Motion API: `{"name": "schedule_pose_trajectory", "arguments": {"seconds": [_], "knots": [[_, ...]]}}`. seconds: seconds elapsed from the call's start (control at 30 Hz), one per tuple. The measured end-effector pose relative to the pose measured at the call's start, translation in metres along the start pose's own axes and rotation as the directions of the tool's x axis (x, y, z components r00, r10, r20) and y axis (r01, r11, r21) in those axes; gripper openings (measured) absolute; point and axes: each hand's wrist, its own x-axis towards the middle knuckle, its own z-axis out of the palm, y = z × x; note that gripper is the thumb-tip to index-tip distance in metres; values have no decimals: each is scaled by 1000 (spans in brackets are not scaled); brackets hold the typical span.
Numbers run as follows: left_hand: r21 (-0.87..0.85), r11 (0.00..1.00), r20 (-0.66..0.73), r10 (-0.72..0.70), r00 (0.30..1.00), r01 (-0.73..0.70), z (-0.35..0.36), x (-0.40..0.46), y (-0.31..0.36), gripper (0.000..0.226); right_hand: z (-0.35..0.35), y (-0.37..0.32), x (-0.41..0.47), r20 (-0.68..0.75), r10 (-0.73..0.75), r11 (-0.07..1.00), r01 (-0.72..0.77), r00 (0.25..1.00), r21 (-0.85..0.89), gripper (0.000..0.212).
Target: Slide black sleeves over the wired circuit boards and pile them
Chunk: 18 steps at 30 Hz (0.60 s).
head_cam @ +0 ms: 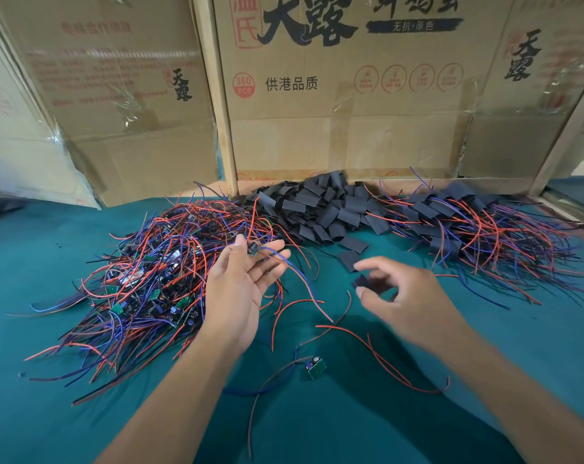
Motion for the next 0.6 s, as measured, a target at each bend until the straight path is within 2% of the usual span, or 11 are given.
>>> {"name": "schedule_pose_trajectory", "arguments": {"seconds": [0.07, 0.13, 0.23, 0.3, 0.43, 0.6], "knots": [[0, 1000, 8, -7, 1000, 7, 2, -2, -1, 23, -4, -8, 0, 108, 12, 927, -52, 994, 372, 24], [10, 1000, 16, -19, 1000, 19, 3, -3, -3, 23, -5, -12, -1, 188, 2, 853, -100, 982, 512, 24], [3, 999, 20, -41, 999, 41, 2, -3, -3, 24, -6, -14, -2, 272, 9, 815, -165, 962, 556, 25], [-31, 998, 35, -60, 998, 61, 1, -3, -2, 25, -6, -14, -3, 320, 44, 789, -229, 946, 570, 33], [-93, 989, 105, -107, 989, 117, 2, -4, -1, 48, -1, -17, -4, 382, 104, 757, -323, 918, 568, 35], [-126, 978, 120, -153, 981, 168, 5, -5, 0, 44, 10, -21, -6, 466, 179, 611, -469, 866, 637, 36]]}}
